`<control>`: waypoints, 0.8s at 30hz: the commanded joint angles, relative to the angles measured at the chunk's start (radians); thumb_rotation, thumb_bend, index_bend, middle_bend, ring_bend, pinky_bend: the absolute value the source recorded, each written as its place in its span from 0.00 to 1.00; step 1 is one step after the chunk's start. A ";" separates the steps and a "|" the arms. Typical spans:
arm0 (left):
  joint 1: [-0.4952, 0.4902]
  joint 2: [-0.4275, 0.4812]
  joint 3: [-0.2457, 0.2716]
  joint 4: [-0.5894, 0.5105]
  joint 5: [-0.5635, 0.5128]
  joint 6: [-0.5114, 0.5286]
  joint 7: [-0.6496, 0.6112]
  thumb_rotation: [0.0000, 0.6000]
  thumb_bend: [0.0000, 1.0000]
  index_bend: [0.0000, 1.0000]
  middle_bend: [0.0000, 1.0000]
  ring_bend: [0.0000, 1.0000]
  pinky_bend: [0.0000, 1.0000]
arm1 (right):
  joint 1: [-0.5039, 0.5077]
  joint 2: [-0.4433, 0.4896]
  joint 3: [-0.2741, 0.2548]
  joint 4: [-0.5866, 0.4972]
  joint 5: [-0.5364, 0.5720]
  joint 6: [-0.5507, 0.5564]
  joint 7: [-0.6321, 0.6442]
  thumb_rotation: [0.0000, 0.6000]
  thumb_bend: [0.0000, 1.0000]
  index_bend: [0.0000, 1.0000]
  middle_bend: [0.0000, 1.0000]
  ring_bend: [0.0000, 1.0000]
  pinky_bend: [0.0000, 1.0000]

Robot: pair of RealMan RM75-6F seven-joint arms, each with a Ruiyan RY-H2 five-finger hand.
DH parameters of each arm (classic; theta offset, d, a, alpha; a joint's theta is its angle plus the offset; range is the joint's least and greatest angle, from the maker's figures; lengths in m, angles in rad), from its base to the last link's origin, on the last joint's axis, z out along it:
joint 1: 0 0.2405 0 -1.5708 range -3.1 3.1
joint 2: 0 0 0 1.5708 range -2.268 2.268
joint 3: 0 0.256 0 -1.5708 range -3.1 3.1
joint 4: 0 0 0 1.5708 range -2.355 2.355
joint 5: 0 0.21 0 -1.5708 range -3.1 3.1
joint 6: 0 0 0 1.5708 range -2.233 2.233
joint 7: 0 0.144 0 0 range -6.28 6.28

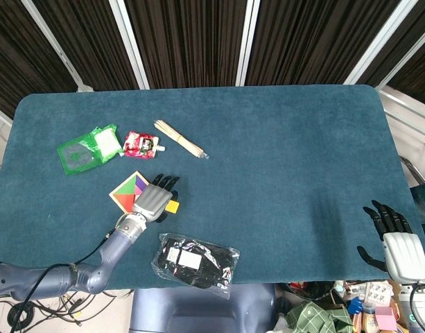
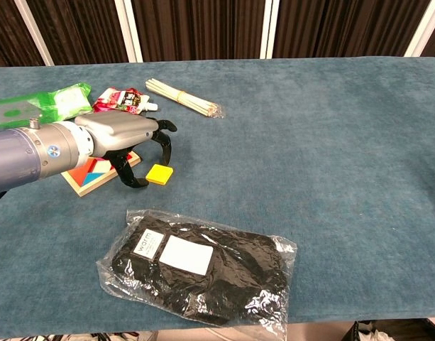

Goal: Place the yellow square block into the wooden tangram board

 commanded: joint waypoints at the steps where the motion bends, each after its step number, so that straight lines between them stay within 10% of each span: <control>1: 0.001 -0.007 -0.001 0.013 0.005 -0.002 0.000 1.00 0.31 0.38 0.00 0.00 0.00 | 0.000 0.001 -0.001 -0.001 -0.001 -0.001 0.001 1.00 0.18 0.15 0.05 0.08 0.13; 24: 0.020 -0.053 -0.010 0.083 0.058 0.000 -0.017 1.00 0.36 0.43 0.00 0.00 0.00 | 0.000 0.002 -0.002 -0.002 0.003 -0.005 0.002 1.00 0.18 0.15 0.05 0.08 0.13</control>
